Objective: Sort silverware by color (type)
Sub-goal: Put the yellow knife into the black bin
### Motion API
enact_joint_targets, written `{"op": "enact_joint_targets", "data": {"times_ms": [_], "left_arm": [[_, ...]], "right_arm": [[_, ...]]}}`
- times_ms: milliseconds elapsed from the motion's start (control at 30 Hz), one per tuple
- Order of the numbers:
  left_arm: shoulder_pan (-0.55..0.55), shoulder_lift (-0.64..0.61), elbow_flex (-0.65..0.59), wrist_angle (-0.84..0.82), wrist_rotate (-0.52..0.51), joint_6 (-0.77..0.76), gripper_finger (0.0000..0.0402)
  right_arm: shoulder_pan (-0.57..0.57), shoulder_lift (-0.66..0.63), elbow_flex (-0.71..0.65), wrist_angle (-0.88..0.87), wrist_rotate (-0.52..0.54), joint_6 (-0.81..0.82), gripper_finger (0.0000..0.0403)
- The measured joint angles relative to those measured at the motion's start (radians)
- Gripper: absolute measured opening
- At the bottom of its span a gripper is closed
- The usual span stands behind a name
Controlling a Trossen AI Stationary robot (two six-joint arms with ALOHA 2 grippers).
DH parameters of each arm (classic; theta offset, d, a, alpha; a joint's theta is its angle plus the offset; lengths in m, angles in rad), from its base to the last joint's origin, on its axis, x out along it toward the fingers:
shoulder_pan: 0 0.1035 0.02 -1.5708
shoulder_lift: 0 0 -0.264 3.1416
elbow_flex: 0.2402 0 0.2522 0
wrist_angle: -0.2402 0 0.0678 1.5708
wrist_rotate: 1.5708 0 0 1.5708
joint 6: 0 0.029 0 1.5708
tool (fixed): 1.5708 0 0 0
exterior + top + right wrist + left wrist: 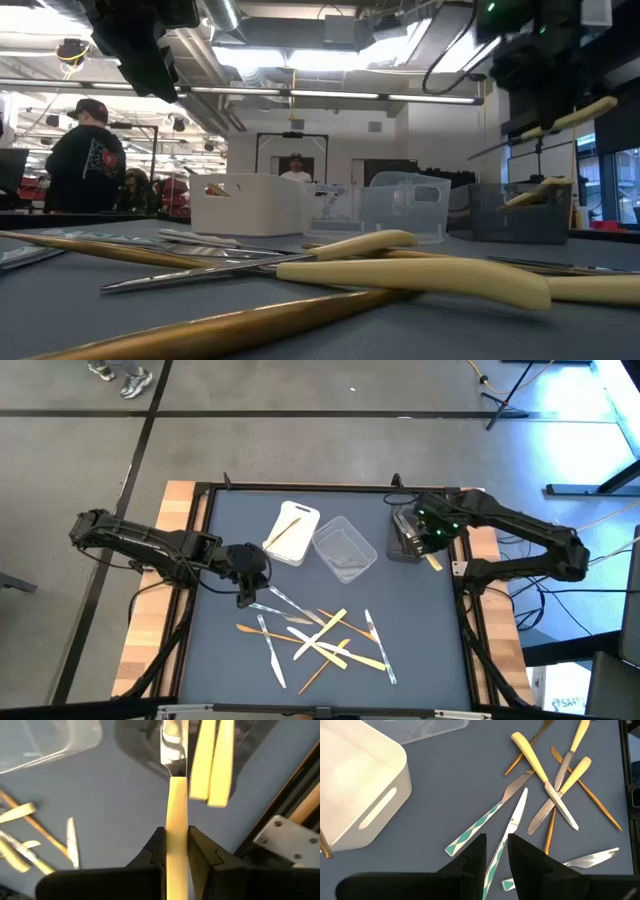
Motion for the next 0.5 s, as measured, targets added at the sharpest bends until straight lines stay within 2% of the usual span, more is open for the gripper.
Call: {"op": "enact_joint_targets", "data": {"times_ms": [267,500], "left_arm": [[0.0,0.0,0.0,0.005,0.0,0.0,0.0073],[0.0,0.0,0.0,0.005,0.0,0.0,0.0073]], "right_arm": [[-0.143,0.193,0.0,0.004,0.0,-0.2,0.0033],[-0.22,0.321,0.0,0.043,0.0,-0.308,0.0033]]}}
